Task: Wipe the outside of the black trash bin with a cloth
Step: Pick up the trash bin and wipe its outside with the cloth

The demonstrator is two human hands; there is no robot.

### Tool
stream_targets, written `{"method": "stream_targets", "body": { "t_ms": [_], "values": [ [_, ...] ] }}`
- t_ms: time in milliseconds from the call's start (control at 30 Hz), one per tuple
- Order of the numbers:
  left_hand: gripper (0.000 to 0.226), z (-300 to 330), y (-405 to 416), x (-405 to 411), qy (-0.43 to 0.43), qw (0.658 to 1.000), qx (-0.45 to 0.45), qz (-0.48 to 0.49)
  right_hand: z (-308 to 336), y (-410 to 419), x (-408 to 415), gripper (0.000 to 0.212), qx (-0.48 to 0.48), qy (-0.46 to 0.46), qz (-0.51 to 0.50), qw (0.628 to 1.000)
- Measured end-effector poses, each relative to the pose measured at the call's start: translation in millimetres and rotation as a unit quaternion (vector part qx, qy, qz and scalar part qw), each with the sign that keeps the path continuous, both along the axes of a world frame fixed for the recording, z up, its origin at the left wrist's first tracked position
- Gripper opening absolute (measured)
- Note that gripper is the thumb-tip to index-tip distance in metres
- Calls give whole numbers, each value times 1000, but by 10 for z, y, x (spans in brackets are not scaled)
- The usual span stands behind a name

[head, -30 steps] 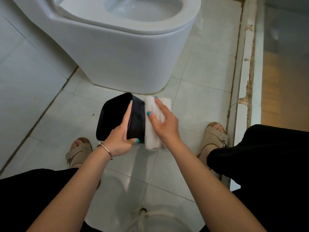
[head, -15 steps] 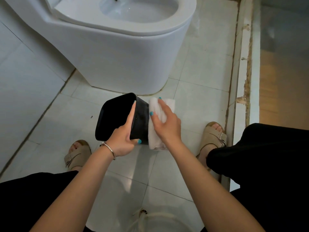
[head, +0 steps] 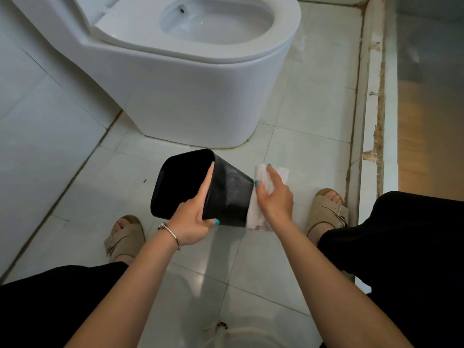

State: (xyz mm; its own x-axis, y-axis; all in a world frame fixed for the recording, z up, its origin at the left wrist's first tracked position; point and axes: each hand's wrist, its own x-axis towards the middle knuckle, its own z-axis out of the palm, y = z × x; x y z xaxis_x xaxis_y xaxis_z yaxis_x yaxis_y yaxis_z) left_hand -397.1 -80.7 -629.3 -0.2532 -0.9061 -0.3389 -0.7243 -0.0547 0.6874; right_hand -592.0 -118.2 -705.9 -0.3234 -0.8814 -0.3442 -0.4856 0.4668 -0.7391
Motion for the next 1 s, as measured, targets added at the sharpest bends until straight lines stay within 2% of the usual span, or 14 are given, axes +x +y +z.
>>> {"method": "stream_targets", "body": {
  "t_ms": [133,267,367,533,700,867,1000],
  "values": [
    [118,-30,-10,94,11,999,2,37,344,-67,329,52,-82,-6,70,994],
    [119,-53,7,157,28,999,1,33,648,-113,615,50,-146,-40,147,977],
    [117,-69,13,158,34,999,2,33,568,-113,565,50,-145,-71,108,981],
    [116,-98,30,49,18,999,-8,31,413,-170,329,56,-60,-72,32,995],
    [116,-77,-25,146,15,999,-10,43,495,-53,352,55,-39,-156,10,987],
    [119,-32,-7,107,11,1000,-7,18,447,92,437,61,-9,-86,-11,996],
    [123,-68,-22,12,-22,1000,-17,0,429,127,405,57,-24,-77,-28,996]
  ]
}}
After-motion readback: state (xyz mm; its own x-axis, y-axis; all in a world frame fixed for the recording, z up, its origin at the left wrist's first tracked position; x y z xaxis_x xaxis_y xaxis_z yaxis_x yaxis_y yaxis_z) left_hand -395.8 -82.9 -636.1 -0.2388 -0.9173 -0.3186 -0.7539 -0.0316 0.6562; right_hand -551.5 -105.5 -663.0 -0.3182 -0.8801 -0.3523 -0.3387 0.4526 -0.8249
